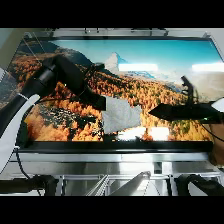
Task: Fold the shirts.
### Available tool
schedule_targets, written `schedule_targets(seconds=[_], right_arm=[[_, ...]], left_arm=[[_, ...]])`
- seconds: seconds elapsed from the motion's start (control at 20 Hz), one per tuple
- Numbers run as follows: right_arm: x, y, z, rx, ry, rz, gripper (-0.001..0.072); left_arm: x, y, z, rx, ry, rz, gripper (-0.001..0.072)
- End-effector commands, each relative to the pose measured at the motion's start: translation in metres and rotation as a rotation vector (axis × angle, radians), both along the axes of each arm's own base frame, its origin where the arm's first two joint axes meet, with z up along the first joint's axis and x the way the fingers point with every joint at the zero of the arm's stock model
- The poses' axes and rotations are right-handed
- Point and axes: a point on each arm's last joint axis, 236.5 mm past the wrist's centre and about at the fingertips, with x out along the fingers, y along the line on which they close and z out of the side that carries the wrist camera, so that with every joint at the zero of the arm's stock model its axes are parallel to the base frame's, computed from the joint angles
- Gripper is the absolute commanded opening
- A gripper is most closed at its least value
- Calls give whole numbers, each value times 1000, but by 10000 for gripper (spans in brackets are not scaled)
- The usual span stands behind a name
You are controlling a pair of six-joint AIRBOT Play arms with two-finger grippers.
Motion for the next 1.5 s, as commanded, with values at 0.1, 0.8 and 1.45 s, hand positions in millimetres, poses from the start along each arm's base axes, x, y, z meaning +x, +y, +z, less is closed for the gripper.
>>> schedule_targets(seconds=[0.1,0.8,1.45], right_arm=[[3,12,-93,93,218,53,418],[39,77,-54,324,113,187,17],[16,-1,367,213,-1050,7,17]], left_arm=[[-6,25,-72,-70,129,221,697],[0,-22,-93,-230,227,237,12],[38,57,350,-495,-770,228,15]])
